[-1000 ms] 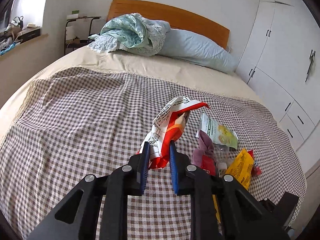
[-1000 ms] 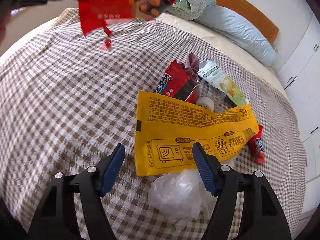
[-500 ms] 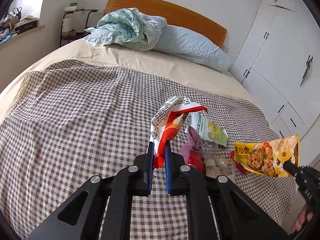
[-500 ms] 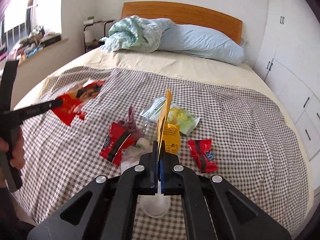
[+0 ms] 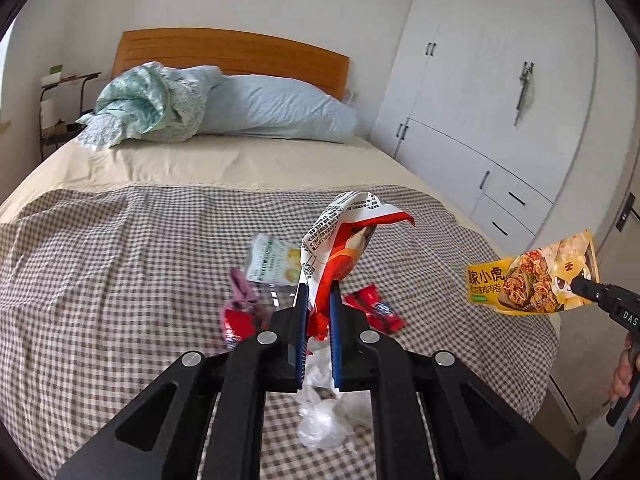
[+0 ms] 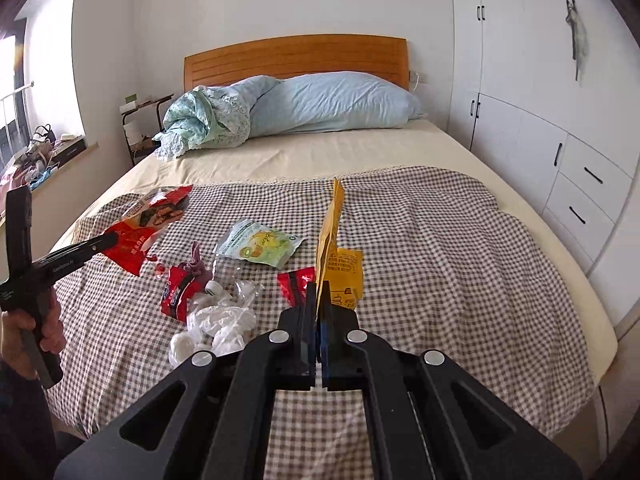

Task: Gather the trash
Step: 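Carry both wrappers with both tools over the green-lined trash bin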

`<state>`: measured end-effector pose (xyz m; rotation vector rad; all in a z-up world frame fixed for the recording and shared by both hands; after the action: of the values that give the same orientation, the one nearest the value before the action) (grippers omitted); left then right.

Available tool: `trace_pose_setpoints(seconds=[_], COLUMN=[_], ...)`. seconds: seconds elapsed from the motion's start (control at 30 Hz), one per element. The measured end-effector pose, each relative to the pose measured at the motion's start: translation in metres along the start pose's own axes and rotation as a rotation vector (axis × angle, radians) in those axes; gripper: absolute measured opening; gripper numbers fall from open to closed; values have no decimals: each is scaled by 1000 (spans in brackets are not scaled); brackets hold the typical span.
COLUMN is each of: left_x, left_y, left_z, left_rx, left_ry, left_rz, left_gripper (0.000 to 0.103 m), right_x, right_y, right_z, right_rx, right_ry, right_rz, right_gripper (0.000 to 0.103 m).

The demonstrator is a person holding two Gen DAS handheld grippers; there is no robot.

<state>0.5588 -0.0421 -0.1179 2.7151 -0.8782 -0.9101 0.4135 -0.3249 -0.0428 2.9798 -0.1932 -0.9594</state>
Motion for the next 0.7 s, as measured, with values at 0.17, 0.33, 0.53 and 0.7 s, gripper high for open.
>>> trace_pose_setpoints(seconds=[0.17,0.33,0.53,0.7], left_x=[15,29,45,71], left_y=[101,224,333,375], left_z=[26,77,158,212], left_rx=[136,290,447,544], left_ry=[-78,-205,-388,-527], left_rz=[156,358,481,466], left_gripper=[7,7,7,7], right_x=[-73,-118,-139,-108], right_y=[71,132,175,190], right_z=[50,121,206,284], right_rx=[-3,-2,35,104], right_ry=[-17,-123,-267,-394], right_rz=[60,99,83,17], right_gripper=[1,1,1,1])
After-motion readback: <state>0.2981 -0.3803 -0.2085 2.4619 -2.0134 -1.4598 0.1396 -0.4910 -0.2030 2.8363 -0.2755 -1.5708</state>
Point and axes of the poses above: each gripper's, at about its wrist camera, not at the fingertips, and x roughly the way its jaws point, y to its right, z to its underside, the point moved 9 cm from there along x, roughly the way its jaws point, and after that the axes turned 7 degrees about z, right-handed, at the moved point
